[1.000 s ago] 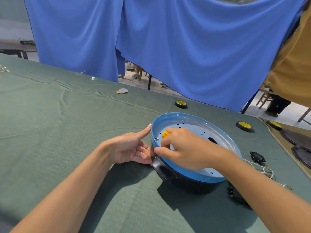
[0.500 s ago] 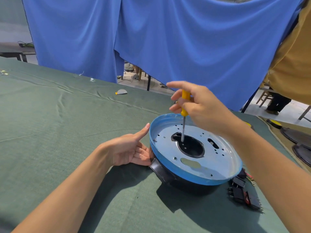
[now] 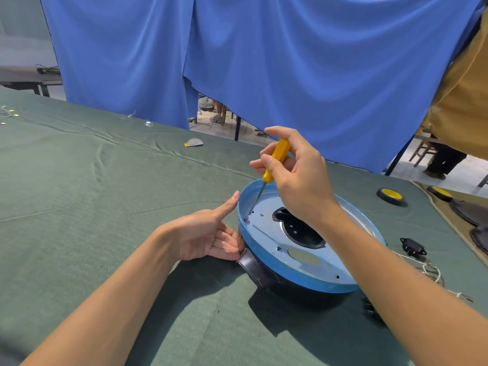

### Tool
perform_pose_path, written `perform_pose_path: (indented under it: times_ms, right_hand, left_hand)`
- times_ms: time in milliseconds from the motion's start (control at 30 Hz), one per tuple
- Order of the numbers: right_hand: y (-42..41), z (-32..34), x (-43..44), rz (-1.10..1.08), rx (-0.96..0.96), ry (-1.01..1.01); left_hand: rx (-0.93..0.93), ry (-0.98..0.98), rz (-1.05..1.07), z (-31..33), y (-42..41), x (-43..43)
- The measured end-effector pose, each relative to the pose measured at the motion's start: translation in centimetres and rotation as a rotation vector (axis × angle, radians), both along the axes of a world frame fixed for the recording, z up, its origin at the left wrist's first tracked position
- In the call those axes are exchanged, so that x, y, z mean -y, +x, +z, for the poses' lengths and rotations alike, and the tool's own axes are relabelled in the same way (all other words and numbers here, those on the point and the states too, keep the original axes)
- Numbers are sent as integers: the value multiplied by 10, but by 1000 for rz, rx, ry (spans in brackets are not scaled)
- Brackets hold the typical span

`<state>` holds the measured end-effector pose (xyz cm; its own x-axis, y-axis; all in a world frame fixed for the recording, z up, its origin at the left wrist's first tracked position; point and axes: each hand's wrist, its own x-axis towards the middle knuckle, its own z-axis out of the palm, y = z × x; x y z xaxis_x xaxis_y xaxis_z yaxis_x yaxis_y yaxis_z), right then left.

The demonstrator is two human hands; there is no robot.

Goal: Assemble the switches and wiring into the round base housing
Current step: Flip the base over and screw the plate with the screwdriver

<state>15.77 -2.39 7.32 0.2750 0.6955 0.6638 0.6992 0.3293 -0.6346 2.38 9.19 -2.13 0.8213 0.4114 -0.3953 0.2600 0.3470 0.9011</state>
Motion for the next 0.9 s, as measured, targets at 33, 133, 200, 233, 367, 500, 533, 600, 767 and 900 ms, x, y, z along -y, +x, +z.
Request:
perform_pose_path:
  times_ms: [33, 133, 200, 233, 367, 500, 533, 600, 767, 900]
  right_hand:
    - [0, -2, -1, 3, -1, 1]
    - [-1, -6, -3, 7, 10, -5]
    - [-1, -8, -3, 2, 16, -17]
    - [-1, -9, -3, -1, 25, -23]
    - [-1, -6, -2, -26, 133, -49]
    - [4, 8, 0, -133, 427, -146]
    - [6, 12, 0, -185, 511, -191]
    - [10, 22, -1, -299, 627, -280]
    - [17, 47, 2, -185, 614, -529]
    - [20, 60, 7, -98, 668, -678]
  left_hand:
    - [-1, 1, 3, 0, 0, 0]
    - [0, 0, 4, 0, 0, 0]
    - [-1, -4, 6, 1, -1, 0]
    - [-2, -4, 8, 1, -1, 0]
    - [-11, -3, 18, 0, 0, 0]
    - [-17, -10, 19, 0, 0, 0]
    - [-18, -10, 20, 0, 1, 0]
    - [-21, -7, 23, -1, 1, 0]
    - [-25, -6, 27, 0, 1, 0]
    - [-32, 5, 42, 0, 2, 1]
